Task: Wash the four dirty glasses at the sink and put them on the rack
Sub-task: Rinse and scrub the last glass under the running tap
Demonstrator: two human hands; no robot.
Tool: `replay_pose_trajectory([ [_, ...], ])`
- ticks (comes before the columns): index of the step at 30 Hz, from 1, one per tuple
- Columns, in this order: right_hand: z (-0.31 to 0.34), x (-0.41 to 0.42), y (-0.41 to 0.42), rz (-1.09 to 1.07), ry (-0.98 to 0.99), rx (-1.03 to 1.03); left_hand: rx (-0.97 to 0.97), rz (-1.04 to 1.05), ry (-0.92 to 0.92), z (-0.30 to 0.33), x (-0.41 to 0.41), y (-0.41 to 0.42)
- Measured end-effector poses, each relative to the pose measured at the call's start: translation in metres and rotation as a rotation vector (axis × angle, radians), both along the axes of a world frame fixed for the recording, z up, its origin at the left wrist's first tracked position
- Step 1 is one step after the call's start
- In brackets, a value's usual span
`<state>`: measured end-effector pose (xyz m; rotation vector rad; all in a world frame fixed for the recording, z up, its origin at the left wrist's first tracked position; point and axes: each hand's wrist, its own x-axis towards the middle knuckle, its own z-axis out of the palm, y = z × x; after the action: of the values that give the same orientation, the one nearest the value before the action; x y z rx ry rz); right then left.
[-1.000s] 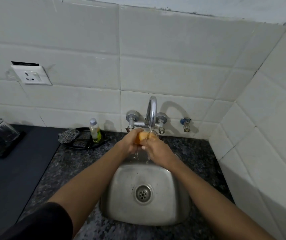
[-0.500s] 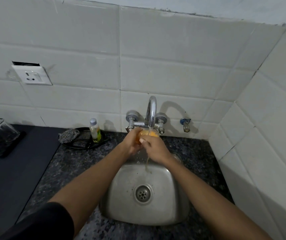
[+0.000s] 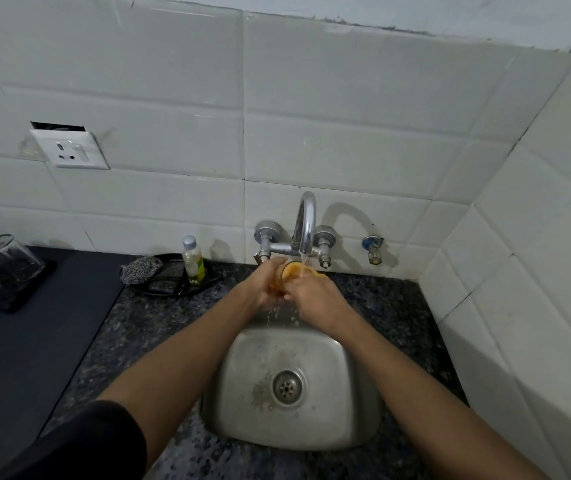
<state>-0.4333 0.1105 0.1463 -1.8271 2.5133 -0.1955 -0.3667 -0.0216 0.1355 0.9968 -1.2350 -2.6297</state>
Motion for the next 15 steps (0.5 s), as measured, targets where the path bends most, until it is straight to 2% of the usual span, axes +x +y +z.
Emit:
replay_pose_trajectory([
  [1, -0.001, 0.002, 0.001, -0.031, -0.060, -0.016, -0.006, 0.008, 0.004, -0.001, 0.000, -0.001],
  [4, -0.002, 0.010, -0.001, -0.151, -0.406, -0.176, 0.032, 0.110, 0.049, -0.003, -0.002, 0.003],
  [5, -0.001, 0.013, -0.003, -0.165, -0.450, -0.195, 0.047, 0.122, 0.058, -0.004, -0.004, 0.003],
  [7, 0.002, 0.010, -0.004, -0.141, -0.347, -0.166, 0.077, 0.097, 0.049, -0.001, -0.004, 0.006],
  [9, 0.005, 0.006, 0.000, -0.051, -0.062, -0.025, 0.061, 0.046, 0.014, 0.004, -0.003, 0.004],
  [10, 0.002, 0.003, 0.002, -0.026, 0.000, -0.008, 0.026, 0.026, 0.000, 0.005, -0.004, 0.002],
  [11, 0.000, 0.002, 0.004, -0.031, -0.022, -0.033, 0.002, 0.027, -0.002, 0.004, -0.005, 0.000],
  [15, 0.000, 0.016, -0.002, -0.177, -0.519, -0.215, 0.007, 0.089, 0.067, -0.001, -0.006, 0.002],
])
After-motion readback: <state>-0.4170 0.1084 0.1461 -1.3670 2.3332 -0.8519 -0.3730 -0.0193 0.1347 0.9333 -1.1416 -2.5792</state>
